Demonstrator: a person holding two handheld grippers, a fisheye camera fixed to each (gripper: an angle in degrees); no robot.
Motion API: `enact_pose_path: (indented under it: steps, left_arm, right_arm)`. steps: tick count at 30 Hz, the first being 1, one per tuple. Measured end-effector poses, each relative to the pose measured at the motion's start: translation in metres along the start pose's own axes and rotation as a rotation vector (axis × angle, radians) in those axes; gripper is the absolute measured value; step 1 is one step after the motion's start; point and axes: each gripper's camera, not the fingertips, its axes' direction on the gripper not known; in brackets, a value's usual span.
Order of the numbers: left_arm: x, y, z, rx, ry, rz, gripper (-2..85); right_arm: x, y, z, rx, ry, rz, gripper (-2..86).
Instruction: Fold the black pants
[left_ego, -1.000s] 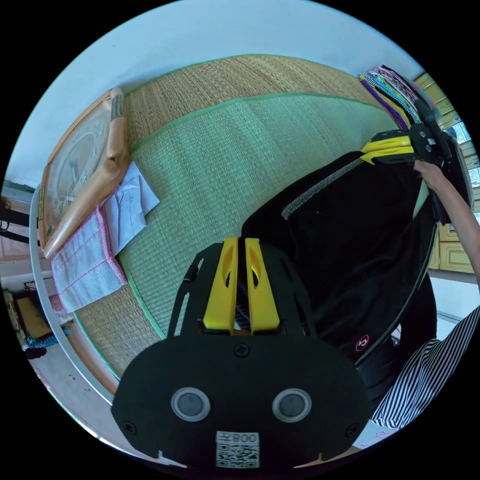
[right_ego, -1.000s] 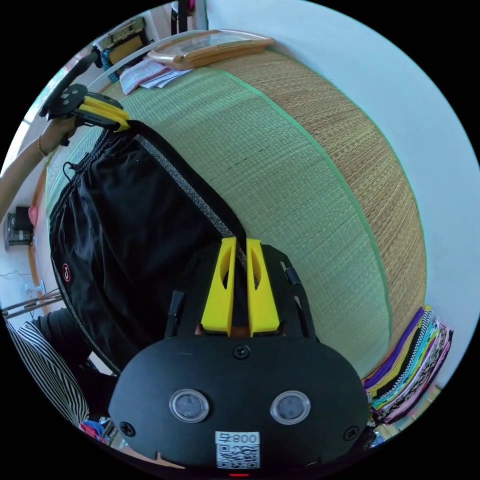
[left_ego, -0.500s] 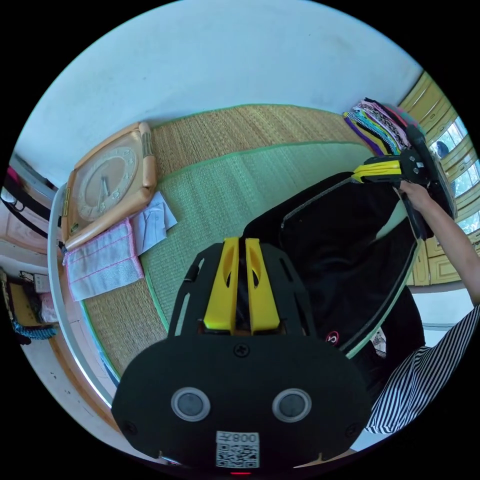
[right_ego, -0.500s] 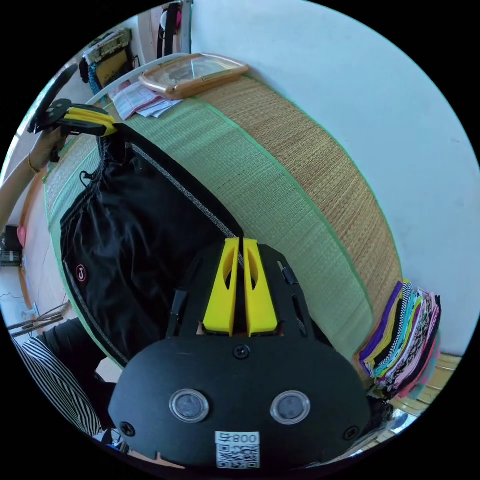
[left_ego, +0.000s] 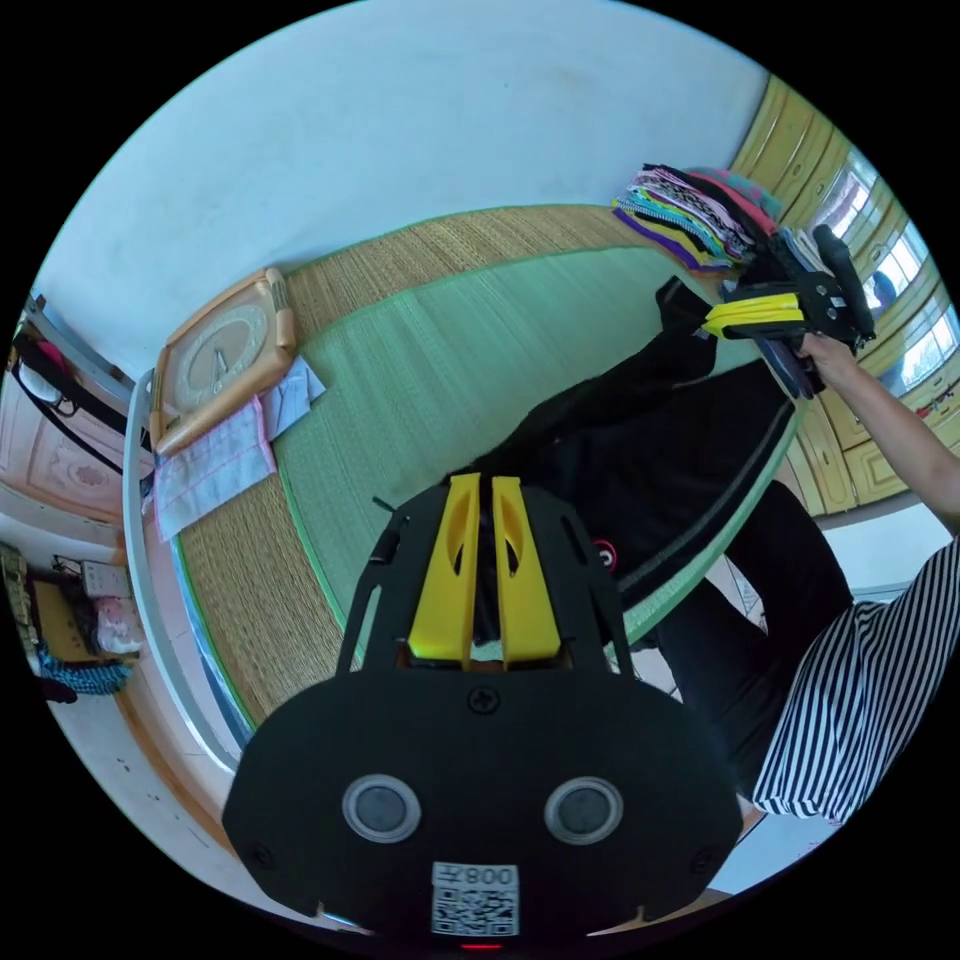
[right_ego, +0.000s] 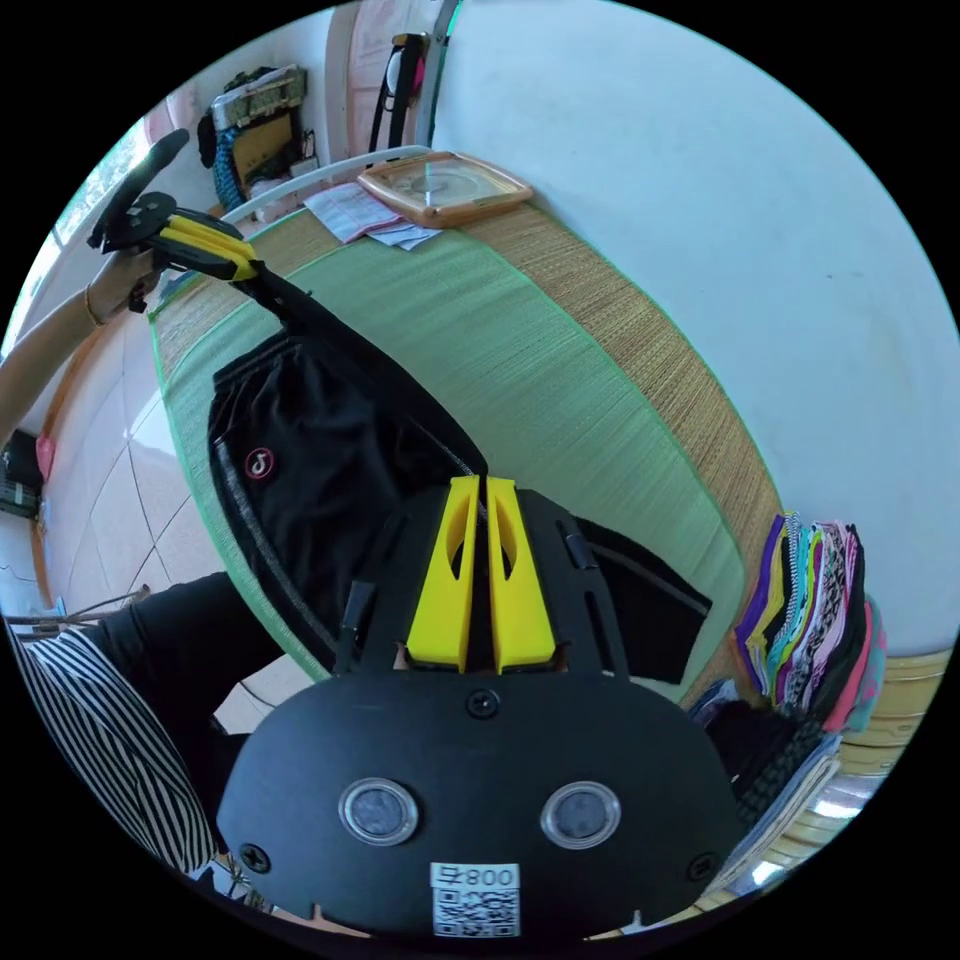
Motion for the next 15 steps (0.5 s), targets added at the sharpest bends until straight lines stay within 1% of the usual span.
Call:
enact_pose_path:
  steps: [8, 15]
  left_arm:
    - [0.029, 0.07, 0.036, -0.143, -0.007, -0.02, 2.3]
    - [0.035, 0.101, 0.059, -0.187, 0.002, -0.047, 2.0]
  right_arm:
    - [-0.085, 0.055, 0.004, -0.099, -0.068, -0.062, 0.4]
    - [-0.128, 0.08, 0.018, -0.162, -0.105, -0.076, 0.4]
